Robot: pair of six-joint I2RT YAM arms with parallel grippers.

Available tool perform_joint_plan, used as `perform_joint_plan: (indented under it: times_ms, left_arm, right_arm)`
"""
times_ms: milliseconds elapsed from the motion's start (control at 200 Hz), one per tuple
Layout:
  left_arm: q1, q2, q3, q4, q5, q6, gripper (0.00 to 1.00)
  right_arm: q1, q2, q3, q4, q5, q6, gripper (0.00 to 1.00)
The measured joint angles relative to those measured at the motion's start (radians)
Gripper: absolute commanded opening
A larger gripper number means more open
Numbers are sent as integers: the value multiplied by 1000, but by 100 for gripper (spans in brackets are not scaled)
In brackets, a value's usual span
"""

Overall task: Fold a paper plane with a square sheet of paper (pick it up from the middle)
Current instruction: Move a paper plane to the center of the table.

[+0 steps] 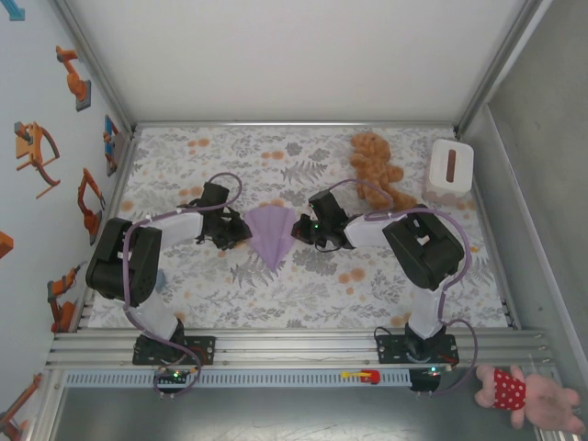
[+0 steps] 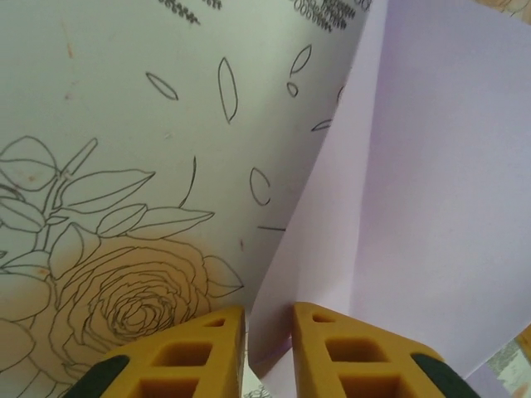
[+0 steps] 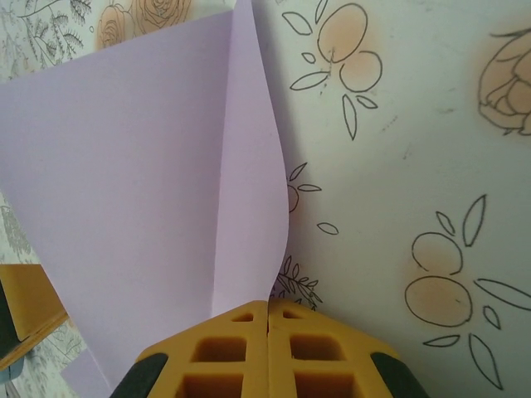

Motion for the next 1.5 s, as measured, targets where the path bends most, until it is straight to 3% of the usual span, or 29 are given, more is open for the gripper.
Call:
perform_joint_plan:
  times_ms: [305, 651, 1277, 1497]
  left_arm:
    - [-5, -79, 8, -68, -6, 7, 37]
    - [-89, -238, -96, 7, 61, -92, 36]
    - [-191, -133, -67, 71, 100, -148, 38]
    - [-225, -105, -31, 61, 75, -147, 48]
  right_arm:
    - [0, 0, 2, 7, -36, 0, 0]
    - [0, 3, 4, 31, -48, 0, 0]
    - [0, 10, 4, 35, -48, 0, 0]
    - [0, 10, 4, 38, -48, 0, 0]
